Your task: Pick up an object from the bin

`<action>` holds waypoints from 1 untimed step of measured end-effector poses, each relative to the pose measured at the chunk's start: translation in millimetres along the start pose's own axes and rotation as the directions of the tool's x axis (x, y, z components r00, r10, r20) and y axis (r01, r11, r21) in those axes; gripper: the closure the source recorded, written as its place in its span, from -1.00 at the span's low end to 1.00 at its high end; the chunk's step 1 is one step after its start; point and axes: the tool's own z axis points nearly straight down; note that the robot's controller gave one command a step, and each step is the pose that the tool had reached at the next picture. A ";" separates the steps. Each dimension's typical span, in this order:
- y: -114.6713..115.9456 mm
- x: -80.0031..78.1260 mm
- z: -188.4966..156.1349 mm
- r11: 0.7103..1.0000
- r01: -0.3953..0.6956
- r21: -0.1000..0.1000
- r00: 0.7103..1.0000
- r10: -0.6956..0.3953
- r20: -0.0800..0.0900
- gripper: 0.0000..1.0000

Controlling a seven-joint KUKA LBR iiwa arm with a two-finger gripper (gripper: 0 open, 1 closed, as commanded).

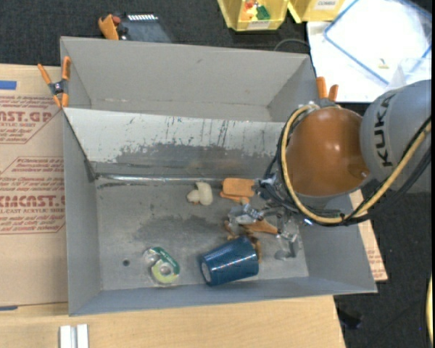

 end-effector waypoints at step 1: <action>16.9 -8.1 12.0 1.000 0.017 0.003 1.000 -0.017 0.000 -1.00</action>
Offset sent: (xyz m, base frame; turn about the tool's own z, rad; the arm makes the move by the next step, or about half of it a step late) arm 0.0431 0.0317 -0.0458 0.2184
